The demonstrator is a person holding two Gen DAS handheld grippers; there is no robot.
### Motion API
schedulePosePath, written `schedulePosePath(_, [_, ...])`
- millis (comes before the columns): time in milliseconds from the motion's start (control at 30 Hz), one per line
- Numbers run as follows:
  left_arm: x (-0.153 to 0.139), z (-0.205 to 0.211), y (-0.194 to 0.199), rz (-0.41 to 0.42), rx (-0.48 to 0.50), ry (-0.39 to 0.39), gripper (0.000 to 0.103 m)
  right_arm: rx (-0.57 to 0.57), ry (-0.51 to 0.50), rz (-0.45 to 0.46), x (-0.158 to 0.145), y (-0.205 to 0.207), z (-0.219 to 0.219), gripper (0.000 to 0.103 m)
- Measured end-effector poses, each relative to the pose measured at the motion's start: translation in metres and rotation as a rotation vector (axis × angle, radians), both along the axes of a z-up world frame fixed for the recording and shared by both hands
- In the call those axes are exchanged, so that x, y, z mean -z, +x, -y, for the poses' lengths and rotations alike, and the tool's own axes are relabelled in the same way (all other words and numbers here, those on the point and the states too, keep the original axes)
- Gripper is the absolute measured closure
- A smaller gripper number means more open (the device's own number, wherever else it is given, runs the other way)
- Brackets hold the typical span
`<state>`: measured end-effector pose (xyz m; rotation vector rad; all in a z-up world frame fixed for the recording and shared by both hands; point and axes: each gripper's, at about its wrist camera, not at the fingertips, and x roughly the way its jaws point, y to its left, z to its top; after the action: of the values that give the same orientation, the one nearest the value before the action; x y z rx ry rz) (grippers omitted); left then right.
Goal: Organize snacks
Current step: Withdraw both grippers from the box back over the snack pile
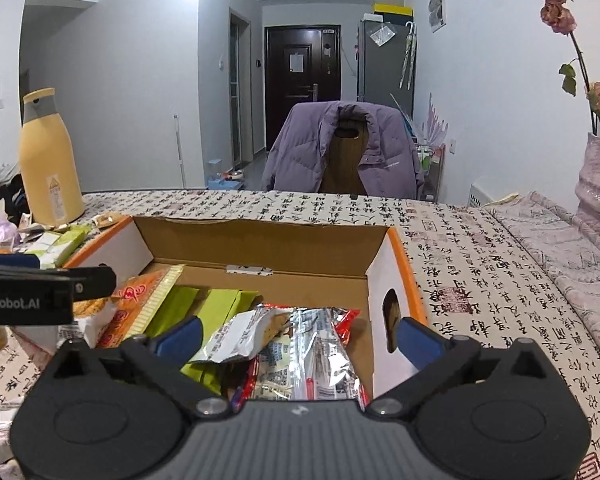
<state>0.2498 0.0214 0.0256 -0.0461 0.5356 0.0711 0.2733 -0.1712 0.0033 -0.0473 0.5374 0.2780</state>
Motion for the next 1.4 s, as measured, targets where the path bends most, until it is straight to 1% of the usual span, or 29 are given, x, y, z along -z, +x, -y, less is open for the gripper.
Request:
schedulePosePath(167, [-0.011,-0.003,-0.025,0.041,0.010,-0.028,0.000,-0.010,0.007,0.031,-0.008,-0.019,0.005,0.000])
schedulePosePath(367, [-0.020,-0.007,-0.060,0.095,0.026,-0.057,0.000,-0.033,0.016,0.072,-0.015,-0.053,0.011,0.000])
schedulePosePath(633, [-0.018,-0.007,-0.103,0.133,0.043,-0.053,0.000,-0.058,0.020,0.103,-0.014,-0.098,0.018,0.000])
schedulePosePath(800, [-0.011,-0.007,-0.125,0.135,0.055,-0.059,0.000,-0.066,0.033,0.104,-0.011,-0.122,0.024,0.000])
schedulePosePath(1000, [0.009,-0.010,-0.146,0.112,0.057,-0.063,0.000,-0.069,0.030,0.097,0.001,-0.147,0.031,0.000])
schedulePosePath(1167, [0.029,-0.016,-0.158,0.075,0.060,-0.067,0.000,-0.058,0.035,0.069,0.014,-0.160,0.038,0.000])
schedulePosePath(1267, [0.038,-0.022,-0.162,0.058,0.052,-0.084,0.000,-0.047,0.044,0.047,0.023,-0.165,0.043,0.000])
schedulePosePath(1400, [0.047,-0.024,-0.169,0.063,0.042,-0.076,0.000,-0.031,0.042,0.025,0.033,-0.170,0.049,0.000])
